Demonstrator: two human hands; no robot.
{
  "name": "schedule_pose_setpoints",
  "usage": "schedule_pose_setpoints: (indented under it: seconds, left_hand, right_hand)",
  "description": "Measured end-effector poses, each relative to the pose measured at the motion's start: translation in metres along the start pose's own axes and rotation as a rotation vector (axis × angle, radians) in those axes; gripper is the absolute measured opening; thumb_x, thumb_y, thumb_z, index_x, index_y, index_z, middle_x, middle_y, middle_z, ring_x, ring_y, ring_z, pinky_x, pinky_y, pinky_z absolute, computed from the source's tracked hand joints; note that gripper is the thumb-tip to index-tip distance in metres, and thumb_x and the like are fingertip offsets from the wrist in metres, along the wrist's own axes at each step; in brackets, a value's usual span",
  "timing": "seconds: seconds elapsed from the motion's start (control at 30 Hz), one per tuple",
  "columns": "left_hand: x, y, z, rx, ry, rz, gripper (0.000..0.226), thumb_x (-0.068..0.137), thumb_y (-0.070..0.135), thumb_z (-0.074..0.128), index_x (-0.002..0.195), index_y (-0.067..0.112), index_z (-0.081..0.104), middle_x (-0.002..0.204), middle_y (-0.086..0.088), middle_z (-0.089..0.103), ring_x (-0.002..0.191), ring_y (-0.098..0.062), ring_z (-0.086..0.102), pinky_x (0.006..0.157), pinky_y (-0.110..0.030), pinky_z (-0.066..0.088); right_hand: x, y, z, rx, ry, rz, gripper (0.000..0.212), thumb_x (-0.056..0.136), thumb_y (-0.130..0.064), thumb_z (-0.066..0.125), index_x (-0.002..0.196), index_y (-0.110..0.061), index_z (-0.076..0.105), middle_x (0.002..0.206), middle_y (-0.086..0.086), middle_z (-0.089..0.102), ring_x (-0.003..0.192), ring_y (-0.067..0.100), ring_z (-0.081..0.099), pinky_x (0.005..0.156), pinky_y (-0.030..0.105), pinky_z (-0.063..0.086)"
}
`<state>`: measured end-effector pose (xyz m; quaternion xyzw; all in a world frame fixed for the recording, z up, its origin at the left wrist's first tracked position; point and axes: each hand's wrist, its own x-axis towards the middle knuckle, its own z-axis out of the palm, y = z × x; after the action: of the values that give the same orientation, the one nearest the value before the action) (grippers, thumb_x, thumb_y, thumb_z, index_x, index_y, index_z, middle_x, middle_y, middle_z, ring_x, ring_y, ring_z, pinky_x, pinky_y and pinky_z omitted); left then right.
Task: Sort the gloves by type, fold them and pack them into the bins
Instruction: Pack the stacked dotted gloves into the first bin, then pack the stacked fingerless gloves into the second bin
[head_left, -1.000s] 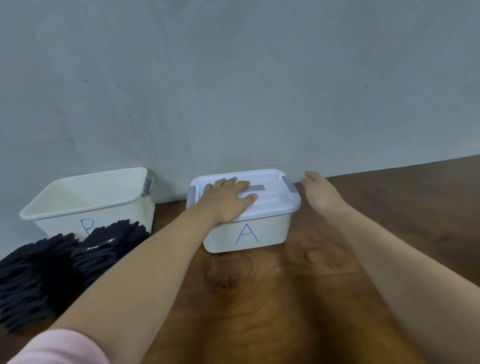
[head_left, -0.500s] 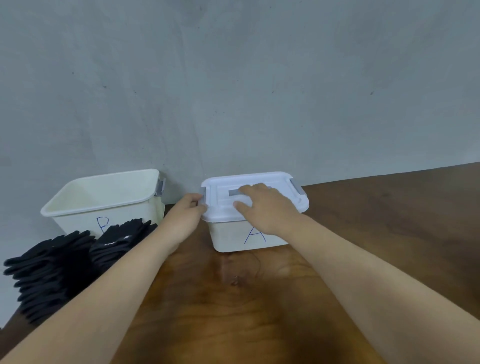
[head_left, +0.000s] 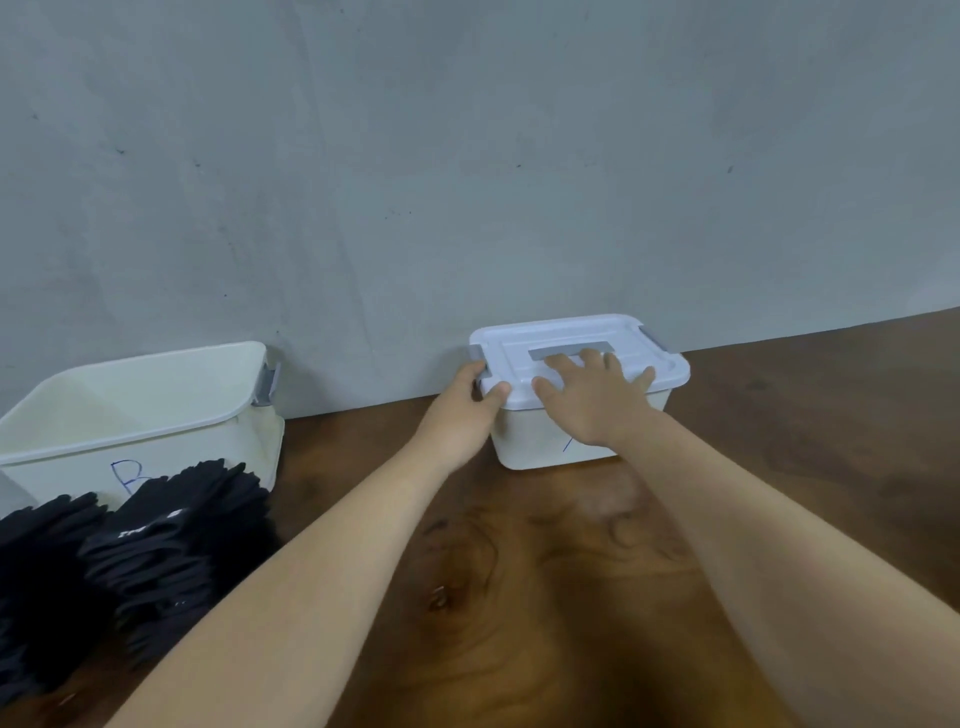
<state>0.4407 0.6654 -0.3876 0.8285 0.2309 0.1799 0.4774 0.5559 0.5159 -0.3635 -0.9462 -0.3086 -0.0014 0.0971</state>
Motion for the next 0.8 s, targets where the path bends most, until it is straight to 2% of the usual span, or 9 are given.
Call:
schedule_pose_setpoints:
  seconds: [0.07,0.23,0.4,0.5,0.57,0.67,0.73,0.8]
  left_hand:
    - [0.019,0.006,0.017,0.016,-0.025,0.015,0.061,0.106,0.049,0.055,0.161,0.031,0.037,0.155,0.007,0.054,0.136,-0.017,0.056,0.104,-0.031,0.043]
    - [0.059,0.018,0.047,0.009,-0.035,0.007,0.063,0.105,0.051,0.056,0.162,0.031,0.035,0.158,0.005,0.052,0.14,-0.02,0.054,0.108,-0.035,0.043]
    - [0.084,0.016,0.069,-0.05,-0.068,-0.01,0.076,0.092,0.067,0.057,0.159,0.043,0.033,0.158,0.006,0.051,0.136,-0.023,0.058,0.112,-0.047,0.049]
    - [0.092,0.017,0.083,-0.048,-0.061,0.009,0.07,0.101,0.059,0.056,0.162,0.04,0.03,0.163,0.005,0.046,0.143,-0.021,0.051,0.115,-0.04,0.044]
    - [0.094,0.021,0.09,-0.029,-0.064,0.028,0.068,0.104,0.056,0.054,0.164,0.037,0.028,0.165,0.003,0.043,0.146,-0.022,0.049,0.111,-0.035,0.042]
    - [0.091,0.028,0.089,-0.007,-0.088,0.026,0.067,0.106,0.054,0.05,0.166,0.036,0.024,0.168,0.0,0.039,0.148,-0.025,0.046,0.112,-0.036,0.04]
    - [0.083,0.035,0.082,0.065,-0.134,0.023,0.068,0.109,0.053,0.044,0.168,0.032,0.019,0.17,-0.005,0.036,0.151,-0.028,0.043,0.117,-0.039,0.038]
    - [0.075,0.047,0.073,0.209,-0.172,0.04,0.064,0.112,0.05,0.036,0.169,0.025,0.019,0.166,-0.011,0.041,0.147,-0.032,0.046,0.115,-0.042,0.04]
  right_hand:
    - [0.02,0.017,0.0,0.004,0.008,0.032,0.06,0.105,-0.064,0.023,0.162,-0.045,0.03,0.174,0.008,0.024,0.162,0.035,0.012,0.119,0.079,0.004]
    - [0.065,0.054,0.001,-0.003,-0.009,0.035,0.061,0.103,-0.063,0.021,0.162,-0.045,0.027,0.174,0.004,0.021,0.162,0.03,0.008,0.12,0.077,0.001]
    - [0.089,0.074,0.006,0.033,0.049,0.06,0.057,0.101,-0.061,0.028,0.154,-0.042,0.037,0.165,0.005,0.03,0.159,0.027,0.016,0.118,0.077,0.003]
    - [0.092,0.085,0.011,0.04,0.113,0.077,0.054,0.101,-0.058,0.031,0.151,-0.04,0.041,0.161,0.005,0.034,0.155,0.028,0.023,0.117,0.077,0.006]
    - [0.094,0.091,0.012,0.043,0.129,0.088,0.052,0.1,-0.057,0.032,0.148,-0.04,0.043,0.158,0.004,0.036,0.153,0.028,0.026,0.116,0.077,0.008]
    - [0.094,0.093,0.01,0.048,0.143,0.074,0.051,0.101,-0.056,0.033,0.147,-0.04,0.045,0.157,0.004,0.038,0.153,0.028,0.027,0.116,0.078,0.009]
    - [0.089,0.09,0.001,0.042,0.088,0.085,0.052,0.102,-0.056,0.031,0.15,-0.041,0.042,0.162,0.005,0.034,0.156,0.028,0.023,0.118,0.077,0.007]
    - [0.08,0.078,-0.014,-0.01,-0.018,0.127,0.056,0.105,-0.057,0.023,0.157,-0.041,0.034,0.169,0.006,0.028,0.16,0.032,0.016,0.12,0.076,0.007]
